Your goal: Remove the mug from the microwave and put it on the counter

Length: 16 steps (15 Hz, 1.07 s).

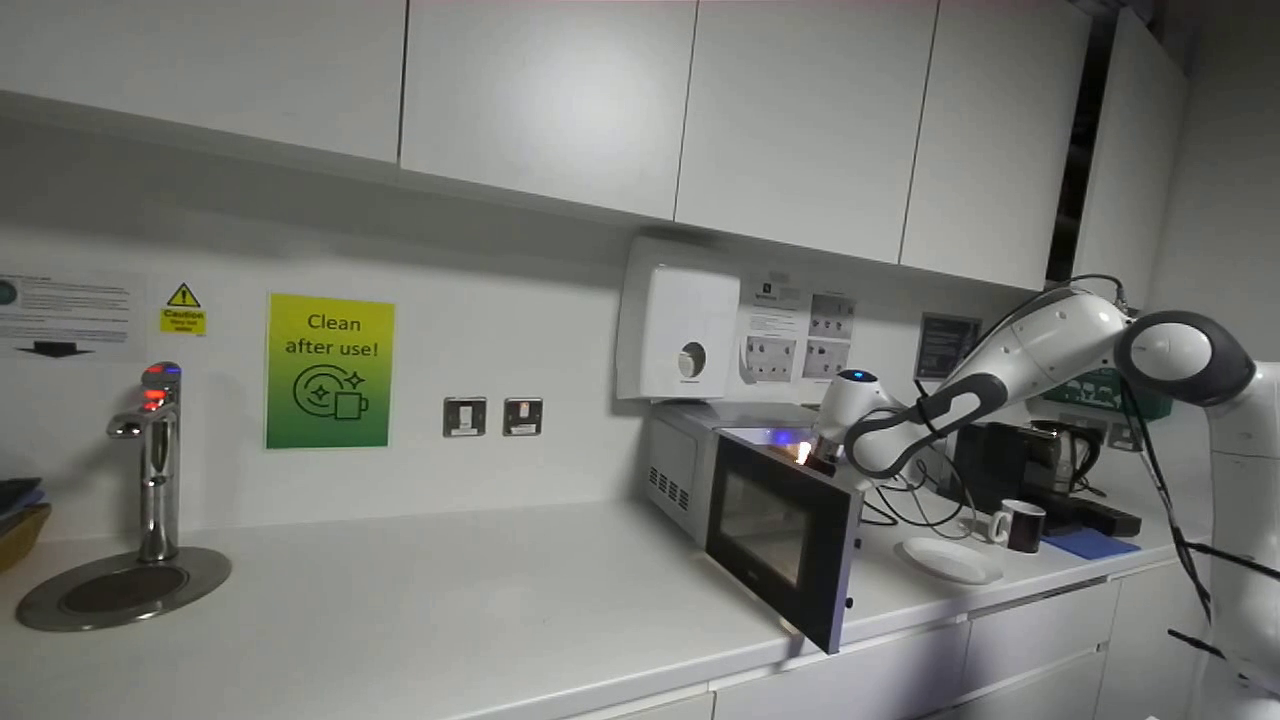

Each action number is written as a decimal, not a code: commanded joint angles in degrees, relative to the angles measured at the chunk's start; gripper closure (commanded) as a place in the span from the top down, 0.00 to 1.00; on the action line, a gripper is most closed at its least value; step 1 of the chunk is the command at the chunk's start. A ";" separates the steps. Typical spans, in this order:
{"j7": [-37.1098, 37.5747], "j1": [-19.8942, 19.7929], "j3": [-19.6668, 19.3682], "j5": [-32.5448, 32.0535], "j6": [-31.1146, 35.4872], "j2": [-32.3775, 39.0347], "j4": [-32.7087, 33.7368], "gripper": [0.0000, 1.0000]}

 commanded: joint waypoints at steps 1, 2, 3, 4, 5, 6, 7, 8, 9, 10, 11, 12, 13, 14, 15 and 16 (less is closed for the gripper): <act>0.28 1.67 -1.95 -1.93 1.12 2.00 2.92 1.00; 0.29 1.81 -2.15 -2.10 1.09 2.37 3.46 1.00; 0.25 1.92 -2.33 -2.13 1.02 2.76 3.99 1.00; 0.25 2.10 -2.56 -2.19 1.02 3.03 4.34 1.00; 0.23 2.32 -2.83 -2.24 1.05 3.23 4.65 1.00; 0.22 2.46 -3.01 -2.20 1.09 3.57 5.04 1.00; 0.19 2.60 -3.14 -2.18 1.08 3.88 5.46 1.00; 0.17 2.75 -3.26 -2.14 1.10 4.15 5.75 1.00; 0.16 2.96 -3.38 -2.25 1.14 4.35 6.01 1.00; -0.25 3.02 -3.30 -1.92 1.42 4.56 6.17 1.00; -0.44 3.10 -3.27 -1.75 1.38 4.76 6.40 1.00; -1.01 3.10 -3.12 -1.46 1.34 4.93 6.58 1.00; -0.97 3.30 -3.23 -1.78 1.36 5.09 6.74 1.00; -1.09 3.46 -3.22 -1.73 1.43 5.23 6.82 1.00; -1.22 3.65 -3.24 -1.82 1.54 5.23 6.73 1.00; -1.41 3.75 -3.22 -1.89 1.69 5.18 6.52 1.00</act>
